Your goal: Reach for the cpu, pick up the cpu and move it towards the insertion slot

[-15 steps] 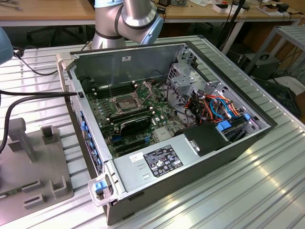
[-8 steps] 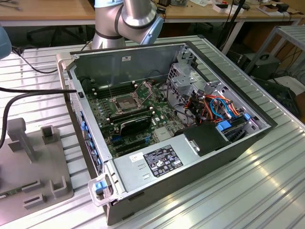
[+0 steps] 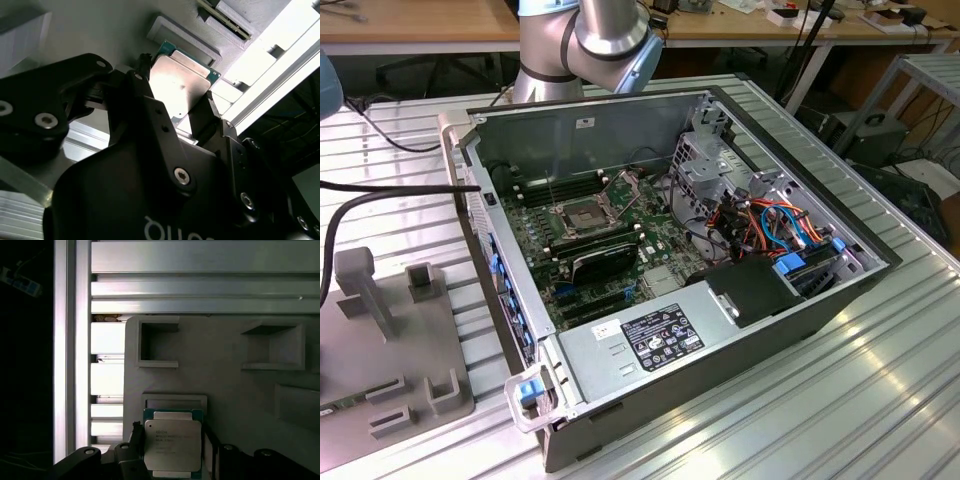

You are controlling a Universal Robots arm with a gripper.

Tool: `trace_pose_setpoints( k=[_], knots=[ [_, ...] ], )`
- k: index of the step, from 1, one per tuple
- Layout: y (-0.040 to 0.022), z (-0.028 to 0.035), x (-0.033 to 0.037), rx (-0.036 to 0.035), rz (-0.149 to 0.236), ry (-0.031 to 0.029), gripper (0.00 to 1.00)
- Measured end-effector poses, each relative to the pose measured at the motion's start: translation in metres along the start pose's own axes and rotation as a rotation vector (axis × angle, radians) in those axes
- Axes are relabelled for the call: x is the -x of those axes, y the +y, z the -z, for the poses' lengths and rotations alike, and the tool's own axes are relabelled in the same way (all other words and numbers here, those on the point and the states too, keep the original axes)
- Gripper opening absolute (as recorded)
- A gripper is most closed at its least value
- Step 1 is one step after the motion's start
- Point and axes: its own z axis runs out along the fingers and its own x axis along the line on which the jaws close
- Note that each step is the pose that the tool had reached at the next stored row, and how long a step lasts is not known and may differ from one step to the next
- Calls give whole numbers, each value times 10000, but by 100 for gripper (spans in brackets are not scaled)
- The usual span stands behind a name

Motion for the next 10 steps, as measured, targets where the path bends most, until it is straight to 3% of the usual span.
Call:
trace_pose_setpoints(
  k=[7, 10],
  knots=[
    [3, 95, -1, 3, 0, 1, 55],
    [6, 180, -3, 3, 0, 1, 55]
  ],
)
